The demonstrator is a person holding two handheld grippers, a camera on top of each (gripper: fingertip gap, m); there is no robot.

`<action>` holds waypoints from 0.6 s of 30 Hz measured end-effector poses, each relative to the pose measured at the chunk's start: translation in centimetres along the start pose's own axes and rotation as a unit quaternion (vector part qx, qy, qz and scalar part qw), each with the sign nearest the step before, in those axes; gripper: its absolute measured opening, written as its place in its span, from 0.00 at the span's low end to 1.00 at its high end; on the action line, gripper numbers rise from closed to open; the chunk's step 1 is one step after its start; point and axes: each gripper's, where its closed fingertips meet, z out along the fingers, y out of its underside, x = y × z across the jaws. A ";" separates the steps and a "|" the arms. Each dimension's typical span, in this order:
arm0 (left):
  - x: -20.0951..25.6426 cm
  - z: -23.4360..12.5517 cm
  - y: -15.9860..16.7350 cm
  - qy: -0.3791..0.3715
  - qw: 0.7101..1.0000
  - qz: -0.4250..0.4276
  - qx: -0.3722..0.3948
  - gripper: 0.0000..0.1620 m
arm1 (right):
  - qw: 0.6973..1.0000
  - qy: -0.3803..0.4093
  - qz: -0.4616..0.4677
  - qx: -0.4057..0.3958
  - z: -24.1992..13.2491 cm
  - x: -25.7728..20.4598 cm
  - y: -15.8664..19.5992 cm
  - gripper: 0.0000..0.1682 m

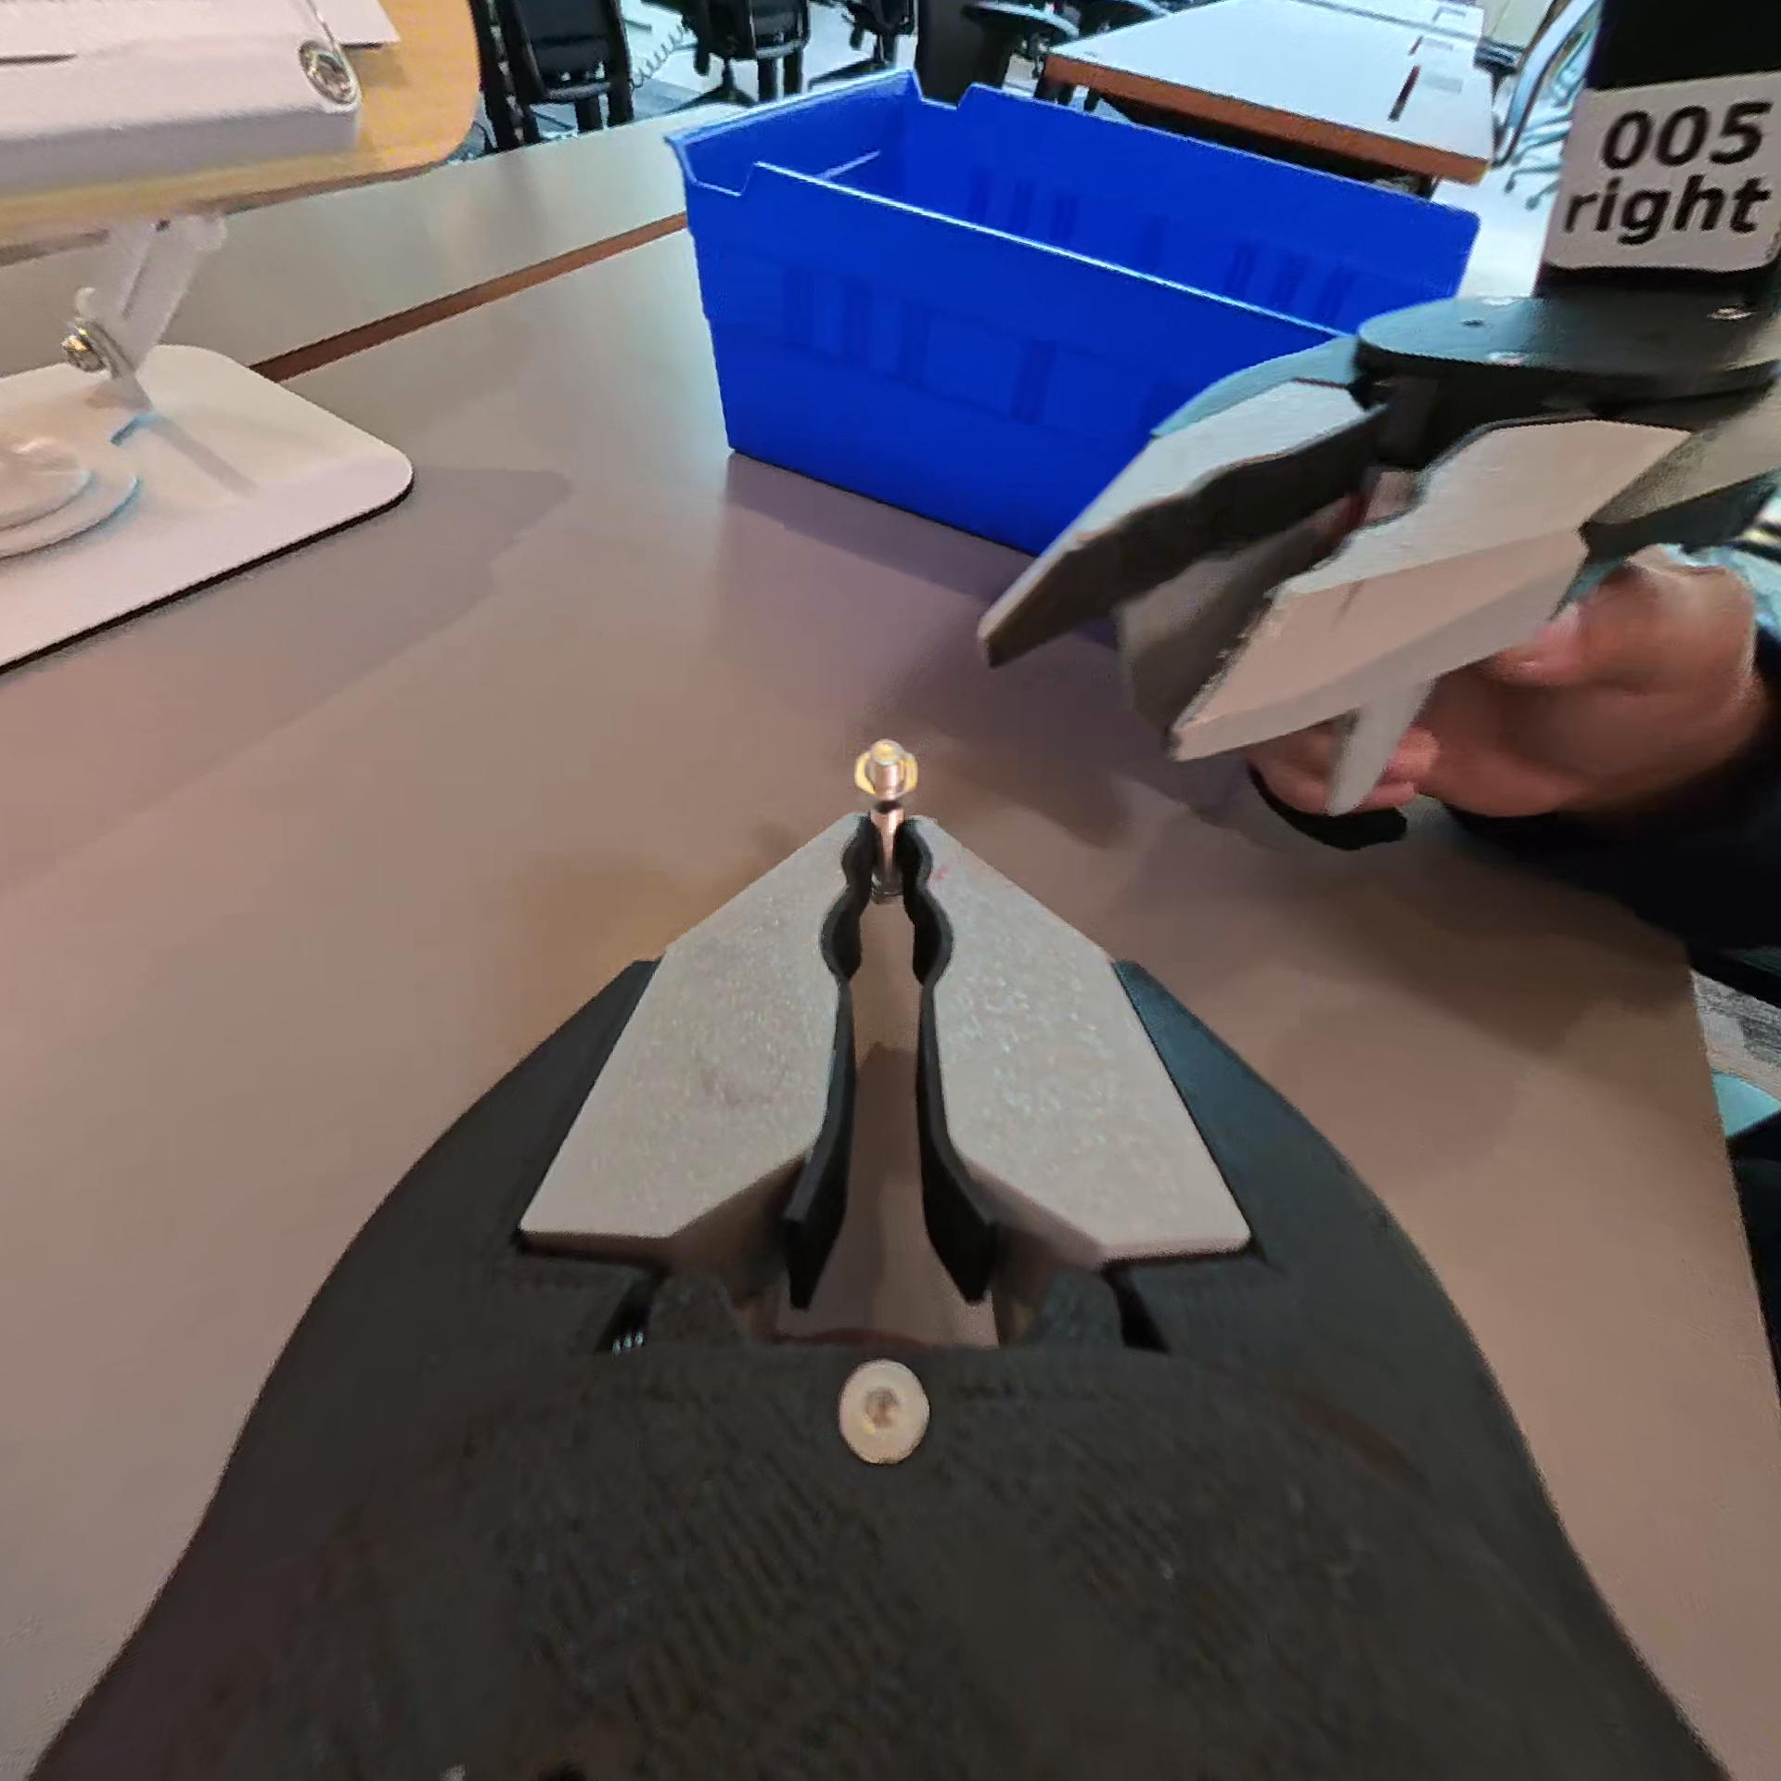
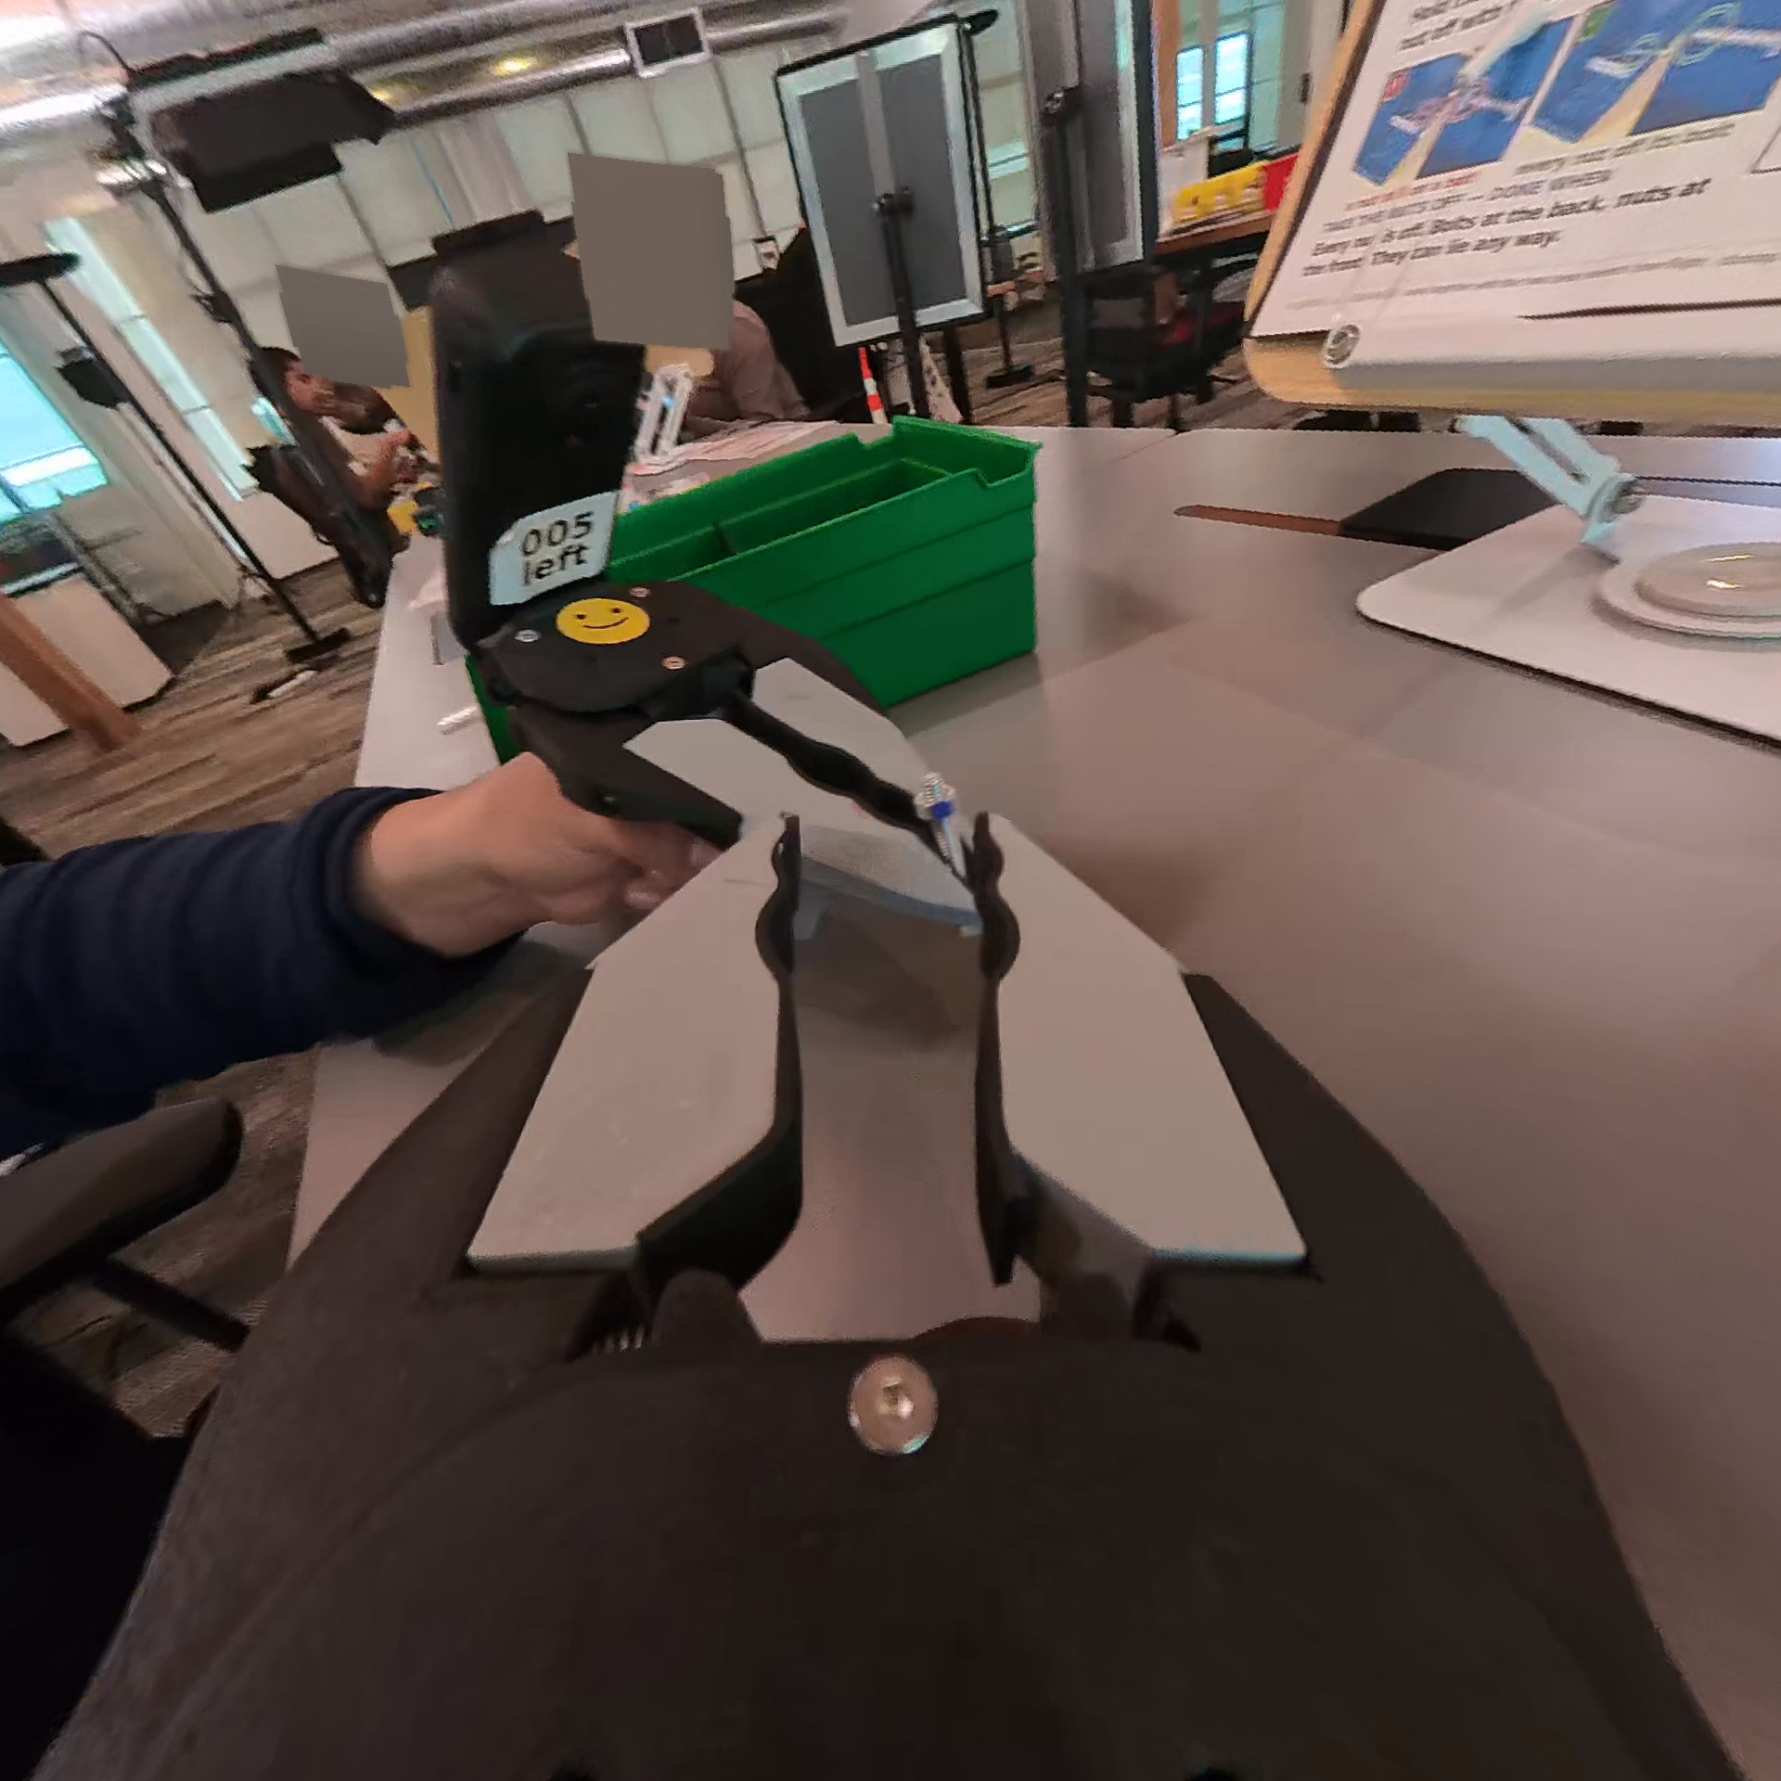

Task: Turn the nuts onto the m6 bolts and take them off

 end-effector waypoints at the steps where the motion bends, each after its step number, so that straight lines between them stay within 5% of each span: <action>1: 0.3 0.1 0.1 0.003 1.000 0.004 -0.005 0.02 | 1.000 0.006 -0.005 -0.006 0.3 0.2 0.1 0.19; 6: 2.4 0.8 0.3 0.035 0.999 0.039 -0.015 0.02 | 0.998 0.030 -0.039 -0.046 1.6 0.4 1.3 0.03; 12: 2.0 0.9 0.3 0.018 0.999 0.036 -0.013 0.02 | 0.996 0.064 -0.043 -0.046 1.1 1.5 1.2 0.02; 18: 1.7 0.6 -0.7 0.013 1.000 0.017 0.017 0.21 | 0.992 0.115 -0.046 0.004 -0.9 2.7 -0.8 0.02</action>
